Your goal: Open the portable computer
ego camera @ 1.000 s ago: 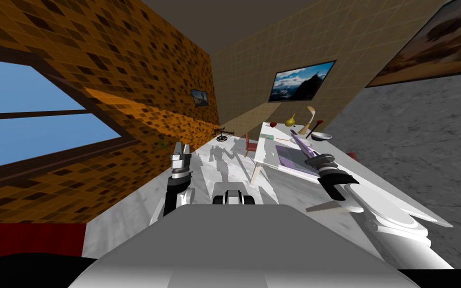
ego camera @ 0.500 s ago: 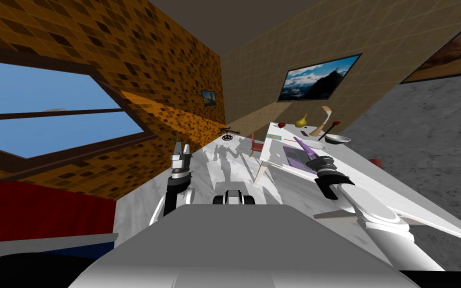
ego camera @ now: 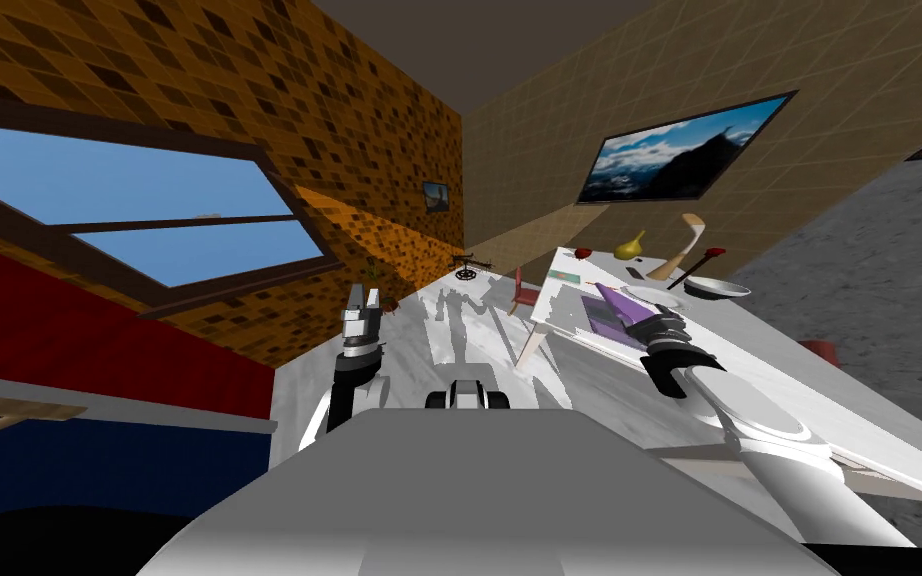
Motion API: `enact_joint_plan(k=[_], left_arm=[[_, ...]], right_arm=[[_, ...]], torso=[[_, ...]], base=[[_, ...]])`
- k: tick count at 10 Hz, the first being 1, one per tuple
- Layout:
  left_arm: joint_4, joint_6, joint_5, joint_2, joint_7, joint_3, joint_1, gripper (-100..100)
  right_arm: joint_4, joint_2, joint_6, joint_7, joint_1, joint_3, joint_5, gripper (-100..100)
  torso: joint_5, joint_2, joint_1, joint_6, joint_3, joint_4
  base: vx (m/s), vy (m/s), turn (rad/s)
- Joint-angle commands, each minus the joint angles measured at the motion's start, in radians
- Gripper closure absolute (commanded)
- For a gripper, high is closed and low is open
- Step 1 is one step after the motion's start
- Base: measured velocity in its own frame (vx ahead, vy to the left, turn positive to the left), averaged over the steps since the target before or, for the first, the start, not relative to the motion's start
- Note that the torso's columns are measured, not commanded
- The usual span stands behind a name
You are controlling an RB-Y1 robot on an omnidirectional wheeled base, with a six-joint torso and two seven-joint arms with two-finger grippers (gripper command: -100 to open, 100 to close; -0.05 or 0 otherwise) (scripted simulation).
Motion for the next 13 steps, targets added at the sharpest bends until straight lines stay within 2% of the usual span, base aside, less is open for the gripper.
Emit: enact_joint_plan(k=[1,4,7,8,9,10,11,13], left_arm=[[0.0,0.0,0.0,0.0,0.0,0.0,0.0,0],[0.0,0.0,0.0,0.0,0.0,0.0,0.0,0],[0.0,0.0,0.0,0.0,0.0,0.0,0.0,0],[0.0,0.0,0.0,0.0,0.0,0.0,0.0,0],[0.0,0.0,0.0,0.0,0.0,0.0,0.0,0],[0.0,0.0,0.0,0.0,0.0,0.0,0.0,0],[0.0,0.0,0.0,0.0,0.0,0.0,0.0,0],[0.0,0.0,0.0,0.0,0.0,0.0,0.0,0]], right_arm=[[0.056,-0.054,-0.011,-0.017,-0.007,-0.019,-0.029,-100],[0.08,-0.079,-0.014,-0.024,-0.01,-0.028,-0.042,-100],[0.154,-0.154,-0.022,-0.046,-0.019,-0.053,-0.083,-100],[0.154,-0.154,-0.022,-0.046,-0.019,-0.053,-0.083,-100],[0.179,-0.178,-0.025,-0.054,-0.022,-0.061,-0.096,-100],[0.171,-0.16,-0.031,-0.047,-0.025,-0.062,-0.083,-100],[0.174,-0.162,-0.031,-0.048,-0.026,-0.063,-0.084,0],[0.173,-0.162,-0.031,-0.048,-0.026,-0.063,-0.084,0]], torso=[[0.002,0.002,0.0,0.0,0.0,0.001],[0.002,0.005,0.001,0.0,0.003,0.003],[0.003,0.006,0.003,-0.001,0.003,0.003],[0.003,0.005,0.004,0.0,0.003,0.003],[0.002,0.004,0.002,0.0,0.002,0.002],[0.0,0.002,0.0,-0.001,0.001,0.001],[-0.001,0.001,-0.003,0.0,0.001,0.0],[-0.001,0.002,-0.003,0.0,0.001,0.0]], base=[[-0.048,0.064,0.138],[-0.032,0.031,0.063],[-0.054,0.051,0.119],[-0.035,0.053,0.045],[-0.033,0.043,0.079],[-0.018,0.021,0.021],[-0.004,0.006,-0.005],[0.0,0.0,0.0]])
